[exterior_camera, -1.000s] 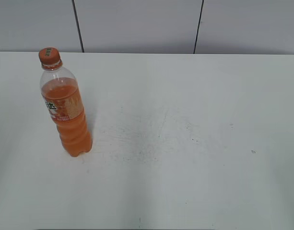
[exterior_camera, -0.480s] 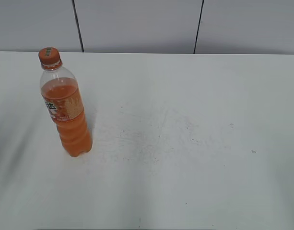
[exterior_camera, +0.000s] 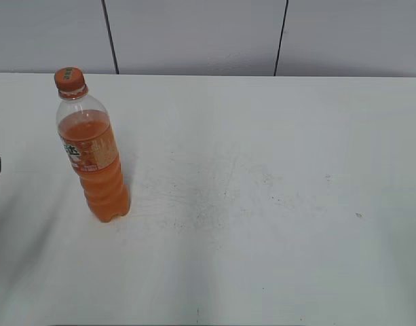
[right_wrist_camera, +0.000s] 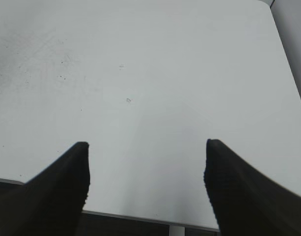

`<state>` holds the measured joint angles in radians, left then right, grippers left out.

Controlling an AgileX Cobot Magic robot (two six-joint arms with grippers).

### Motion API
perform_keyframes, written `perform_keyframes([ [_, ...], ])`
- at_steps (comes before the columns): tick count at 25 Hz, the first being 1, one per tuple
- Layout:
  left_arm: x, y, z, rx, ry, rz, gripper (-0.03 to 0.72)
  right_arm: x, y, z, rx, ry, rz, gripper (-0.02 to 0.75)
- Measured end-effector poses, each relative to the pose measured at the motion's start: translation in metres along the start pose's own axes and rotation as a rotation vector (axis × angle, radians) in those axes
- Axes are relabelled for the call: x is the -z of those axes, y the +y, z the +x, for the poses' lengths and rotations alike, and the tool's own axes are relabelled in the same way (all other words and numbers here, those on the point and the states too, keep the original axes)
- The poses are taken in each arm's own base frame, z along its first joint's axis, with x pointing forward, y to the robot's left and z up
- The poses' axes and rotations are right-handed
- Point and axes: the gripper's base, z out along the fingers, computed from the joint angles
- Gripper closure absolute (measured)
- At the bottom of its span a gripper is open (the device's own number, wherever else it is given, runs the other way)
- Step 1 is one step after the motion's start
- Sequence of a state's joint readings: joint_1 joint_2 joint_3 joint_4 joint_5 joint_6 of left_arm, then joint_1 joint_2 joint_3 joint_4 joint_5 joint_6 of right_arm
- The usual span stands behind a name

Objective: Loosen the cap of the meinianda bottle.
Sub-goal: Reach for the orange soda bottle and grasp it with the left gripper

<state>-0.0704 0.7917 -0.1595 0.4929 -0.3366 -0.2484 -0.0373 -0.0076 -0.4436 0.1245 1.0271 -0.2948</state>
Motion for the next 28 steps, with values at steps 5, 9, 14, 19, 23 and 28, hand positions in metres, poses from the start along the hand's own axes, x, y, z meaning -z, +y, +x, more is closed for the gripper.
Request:
perform_keyframes([
  [5,-0.004,-0.007,0.024,0.013,0.080,0.044,0.221,0.000,0.000,0.000,0.000,0.000,0.000,0.190],
  [9,-0.006,-0.011,0.025,0.018,0.049,0.080,0.180,0.000,0.000,0.000,0.000,0.000,0.000,0.190],
  [14,-0.016,-0.020,0.027,0.026,0.027,0.184,0.043,0.000,0.000,0.000,0.000,0.000,0.000,0.190],
  [19,-0.025,-0.026,0.037,0.040,0.060,0.286,0.031,0.000,0.000,0.000,0.000,0.000,0.000,0.190],
  [23,-0.036,-0.023,0.049,0.082,0.093,0.334,0.032,0.000,0.000,0.000,0.000,0.000,0.000,0.190],
  [28,-0.060,-0.015,0.056,0.070,0.092,0.474,0.043,0.000,0.000,0.000,0.000,0.000,0.000,0.190],
])
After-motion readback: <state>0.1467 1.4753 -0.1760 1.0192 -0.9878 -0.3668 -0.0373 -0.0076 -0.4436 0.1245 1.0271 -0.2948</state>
